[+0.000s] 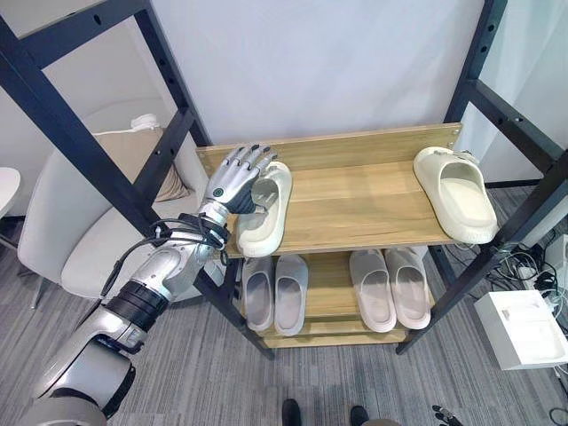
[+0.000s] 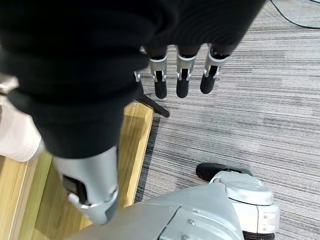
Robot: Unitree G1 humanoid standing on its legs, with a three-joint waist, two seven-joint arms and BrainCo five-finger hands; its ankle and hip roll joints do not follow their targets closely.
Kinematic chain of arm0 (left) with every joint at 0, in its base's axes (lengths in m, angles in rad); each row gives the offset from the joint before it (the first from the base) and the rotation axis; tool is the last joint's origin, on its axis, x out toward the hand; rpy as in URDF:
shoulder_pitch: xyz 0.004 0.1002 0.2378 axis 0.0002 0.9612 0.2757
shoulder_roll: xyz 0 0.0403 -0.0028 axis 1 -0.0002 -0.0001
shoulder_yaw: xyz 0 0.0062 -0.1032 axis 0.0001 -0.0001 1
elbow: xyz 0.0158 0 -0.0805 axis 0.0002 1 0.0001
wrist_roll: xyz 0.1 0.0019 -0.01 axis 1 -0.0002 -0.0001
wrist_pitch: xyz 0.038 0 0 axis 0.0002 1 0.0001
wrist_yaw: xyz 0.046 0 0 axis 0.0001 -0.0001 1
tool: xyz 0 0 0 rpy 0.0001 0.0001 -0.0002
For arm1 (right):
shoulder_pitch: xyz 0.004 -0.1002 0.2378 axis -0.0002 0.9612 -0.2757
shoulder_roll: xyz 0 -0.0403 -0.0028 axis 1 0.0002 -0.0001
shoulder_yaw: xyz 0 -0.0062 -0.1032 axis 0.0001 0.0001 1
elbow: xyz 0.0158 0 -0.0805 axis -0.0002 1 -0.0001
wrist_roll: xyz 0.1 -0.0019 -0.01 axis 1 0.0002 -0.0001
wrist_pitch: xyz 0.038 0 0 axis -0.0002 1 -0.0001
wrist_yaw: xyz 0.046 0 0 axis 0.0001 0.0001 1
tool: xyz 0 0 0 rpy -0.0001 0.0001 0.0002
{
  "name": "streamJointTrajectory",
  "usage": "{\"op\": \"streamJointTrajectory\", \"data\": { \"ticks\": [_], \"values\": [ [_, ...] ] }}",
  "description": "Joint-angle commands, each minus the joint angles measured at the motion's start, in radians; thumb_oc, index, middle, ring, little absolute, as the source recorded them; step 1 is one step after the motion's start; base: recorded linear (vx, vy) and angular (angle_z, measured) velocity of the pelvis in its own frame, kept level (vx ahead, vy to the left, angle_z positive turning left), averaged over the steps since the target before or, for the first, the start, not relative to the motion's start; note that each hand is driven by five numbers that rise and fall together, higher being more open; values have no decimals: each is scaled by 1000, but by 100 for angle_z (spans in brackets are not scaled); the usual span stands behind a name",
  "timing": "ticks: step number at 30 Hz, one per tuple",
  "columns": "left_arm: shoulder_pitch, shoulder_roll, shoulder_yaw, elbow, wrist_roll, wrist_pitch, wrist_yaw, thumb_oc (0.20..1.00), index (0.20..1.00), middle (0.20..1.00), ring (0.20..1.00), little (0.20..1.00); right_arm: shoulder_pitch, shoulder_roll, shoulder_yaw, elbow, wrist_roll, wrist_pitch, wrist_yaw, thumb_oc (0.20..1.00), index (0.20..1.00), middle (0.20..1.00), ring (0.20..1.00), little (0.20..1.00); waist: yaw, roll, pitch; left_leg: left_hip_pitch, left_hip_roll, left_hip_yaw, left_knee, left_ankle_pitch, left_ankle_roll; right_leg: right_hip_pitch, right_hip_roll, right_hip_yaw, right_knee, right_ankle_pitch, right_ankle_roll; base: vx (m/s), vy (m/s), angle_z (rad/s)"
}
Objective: Arrange the slippers neatly on the shoe rack.
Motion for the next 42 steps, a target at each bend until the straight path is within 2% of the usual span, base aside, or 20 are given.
{"op": "streamJointTrajectory", "data": {
  "ticks": [1, 16, 21, 28, 29, 30, 31, 42],
  "values": [
    [-187, 3, 15, 93, 46, 38, 45, 1000, 1000, 1000, 1000, 1000, 18, -1, 21, -72, 3, -24, -16, 1000, 1000, 1000, 1000, 1000, -12, -36, -3, 30, 44, -5, 0, -54, -52, -17, -54, -20, 10, -39, 70, 15, 2, -6],
    [-358, -12, -130, 385, 52, 97, 54, 1000, 1000, 1000, 1000, 1000, 3, -12, 37, -85, 22, -28, -25, 1000, 1000, 1000, 1000, 1000, -42, -24, 3, 38, 48, 12, 0, -67, -53, -22, -54, -2, 8, -43, 75, 18, 2, -6],
    [-374, -7, -147, 433, 53, 110, 49, 1000, 1000, 1000, 1000, 1000, 3, -8, 39, -92, 31, -28, -27, 1000, 1000, 1000, 1000, 1000, -45, -22, 4, 38, 49, 14, 0, -68, -53, -25, -53, -1, 7, -44, 76, 4, 0, -2],
    [-394, -68, -169, 584, 36, 142, 46, 1000, 1000, 1000, 1000, 1000, -15, -7, 54, -98, 44, -27, -29, 1000, 1000, 1000, 1000, 1000, -50, -22, 10, 35, 48, 12, 0, -66, -53, -26, -53, -2, 7, -44, 74, 0, 0, 0],
    [-393, -77, -171, 604, 30, 144, 41, 765, 765, 765, 765, 765, -17, -6, 56, -98, 46, -26, -29, 1000, 1000, 1000, 1000, 1000, -50, -21, 10, 36, 48, 12, 0, -66, -52, -26, -53, -2, 6, -44, 74, 0, 0, 0],
    [-395, -85, -172, 618, 23, 145, 41, 332, 332, 332, 332, 332, -21, -6, 59, -97, 48, -24, -29, 1000, 1000, 1000, 1000, 1000, -50, -21, 10, 36, 48, 12, 0, -66, -52, -26, -53, -2, 6, -44, 74, 0, 0, 0],
    [-395, -87, -173, 622, 16, 144, 37, 200, 200, 200, 200, 200, -23, -6, 60, -98, 51, -24, -29, 1000, 1000, 1000, 1000, 1000, -50, -21, 10, 36, 48, 12, 0, -66, -52, -26, -52, -2, 6, -44, 74, 0, 0, 0],
    [-389, -101, -196, 609, 20, 139, 27, 200, 200, 200, 200, 200, -29, -2, 65, -104, 61, -22, -32, 1000, 1000, 1000, 1000, 1000, -43, -23, 10, 39, 50, 10, 0, -68, -51, -20, -51, -5, 4, -48, 72, 0, 0, 0]
  ]
}}
